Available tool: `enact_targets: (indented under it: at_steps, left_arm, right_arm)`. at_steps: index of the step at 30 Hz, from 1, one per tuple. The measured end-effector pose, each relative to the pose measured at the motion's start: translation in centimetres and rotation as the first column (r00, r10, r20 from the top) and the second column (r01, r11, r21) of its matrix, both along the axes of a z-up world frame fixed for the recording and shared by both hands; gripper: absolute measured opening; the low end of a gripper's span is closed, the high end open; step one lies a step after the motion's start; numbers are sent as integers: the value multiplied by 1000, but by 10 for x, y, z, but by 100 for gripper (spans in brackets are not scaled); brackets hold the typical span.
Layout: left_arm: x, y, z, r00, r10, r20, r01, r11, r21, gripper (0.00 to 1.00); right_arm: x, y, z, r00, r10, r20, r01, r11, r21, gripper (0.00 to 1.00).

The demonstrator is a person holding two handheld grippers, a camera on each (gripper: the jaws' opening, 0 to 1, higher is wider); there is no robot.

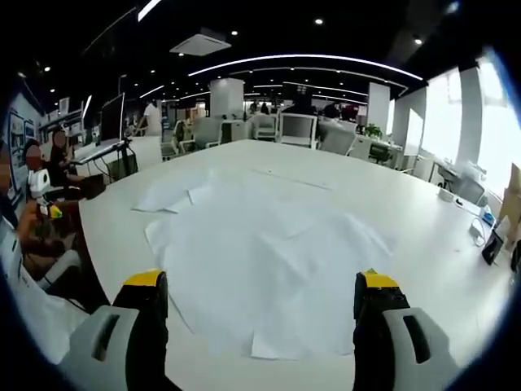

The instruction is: Organize the stack of printing papers by aligning and flattening the scattered papers on the table

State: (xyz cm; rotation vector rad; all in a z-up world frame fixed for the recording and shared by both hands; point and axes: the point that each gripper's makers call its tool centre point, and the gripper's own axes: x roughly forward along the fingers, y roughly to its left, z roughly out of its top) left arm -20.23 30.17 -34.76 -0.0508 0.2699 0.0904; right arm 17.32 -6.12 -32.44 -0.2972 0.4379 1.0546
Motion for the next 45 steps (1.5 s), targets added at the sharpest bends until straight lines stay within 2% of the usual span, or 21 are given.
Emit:
enact_targets:
  at_steps: [12, 27, 37, 45]
  left_arm:
    - [-3, 0, 3, 1000, 1, 7, -1, 1000, 4, 97]
    - [-6, 8, -2, 1000, 7, 30, -6, 999, -34, 97]
    - [-1, 5, -1, 1000, 5, 16, -5, 999, -39, 97]
    - [2, 0, 0, 1000, -7, 29, 8, 999, -46, 97]
  right_arm:
    - [2, 5, -1, 1000, -2, -11, 2, 1000, -2, 90]
    - [0, 10, 13, 1000, -9, -3, 9, 1000, 9, 90]
    - [10, 4, -6, 998, -33, -47, 34, 999, 22, 90]
    - [13, -3, -6, 998, -46, -51, 48, 998, 30, 90]
